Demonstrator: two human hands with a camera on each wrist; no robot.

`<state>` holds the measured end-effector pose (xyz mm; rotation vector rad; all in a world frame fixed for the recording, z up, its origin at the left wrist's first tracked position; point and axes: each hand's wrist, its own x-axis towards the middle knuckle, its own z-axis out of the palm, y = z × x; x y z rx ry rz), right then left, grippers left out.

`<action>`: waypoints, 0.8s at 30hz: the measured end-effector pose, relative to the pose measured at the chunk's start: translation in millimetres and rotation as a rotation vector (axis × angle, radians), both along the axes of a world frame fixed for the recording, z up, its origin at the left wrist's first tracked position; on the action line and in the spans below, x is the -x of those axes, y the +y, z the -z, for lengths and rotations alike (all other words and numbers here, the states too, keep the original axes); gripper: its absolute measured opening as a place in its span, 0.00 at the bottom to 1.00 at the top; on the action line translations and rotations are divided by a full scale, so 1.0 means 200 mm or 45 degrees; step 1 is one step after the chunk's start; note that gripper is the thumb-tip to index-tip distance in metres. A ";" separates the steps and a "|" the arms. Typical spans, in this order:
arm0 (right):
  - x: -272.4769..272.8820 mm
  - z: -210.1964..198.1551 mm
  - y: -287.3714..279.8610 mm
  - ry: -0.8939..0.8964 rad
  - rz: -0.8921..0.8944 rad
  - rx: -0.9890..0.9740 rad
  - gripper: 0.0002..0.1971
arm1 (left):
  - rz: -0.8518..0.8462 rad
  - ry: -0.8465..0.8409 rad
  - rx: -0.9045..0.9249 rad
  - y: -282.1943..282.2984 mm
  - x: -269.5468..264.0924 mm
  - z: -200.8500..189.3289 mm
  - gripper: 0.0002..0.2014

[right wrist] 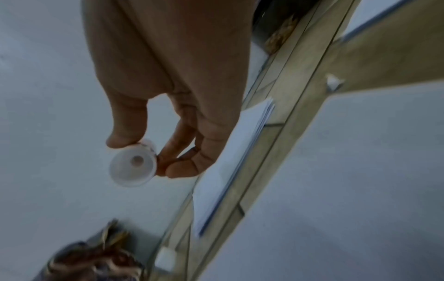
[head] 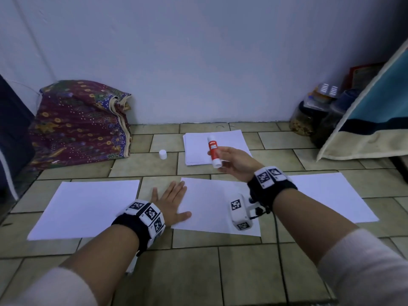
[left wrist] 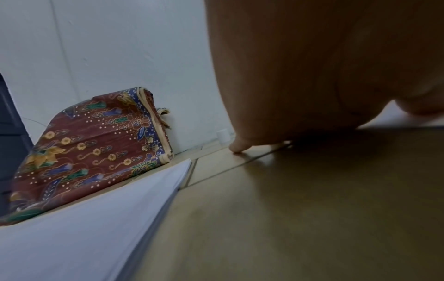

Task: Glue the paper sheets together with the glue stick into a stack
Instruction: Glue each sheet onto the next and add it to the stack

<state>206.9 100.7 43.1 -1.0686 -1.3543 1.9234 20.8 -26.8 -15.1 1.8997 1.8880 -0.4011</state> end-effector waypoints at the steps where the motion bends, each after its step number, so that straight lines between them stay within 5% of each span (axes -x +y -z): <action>1: 0.05 0.02 0.00 -0.042 -0.016 -0.016 0.08 | 0.004 0.013 0.015 0.00 0.00 0.00 0.80; 4: 0.21 0.06 0.02 -0.225 -0.012 -0.104 0.17 | -0.014 -0.044 0.025 0.01 0.01 0.01 0.77; 10: 0.49 0.10 0.03 -0.819 -0.152 -0.737 0.20 | -0.027 -0.094 -0.031 0.00 0.02 0.03 0.80; 18: 0.67 0.09 0.03 -1.024 -0.319 -1.054 0.18 | -0.062 -0.132 -0.067 0.00 0.03 0.05 0.78; 24: 0.58 0.10 0.06 -0.961 -0.281 -0.920 0.28 | -0.063 -0.144 -0.040 0.01 0.04 0.05 0.73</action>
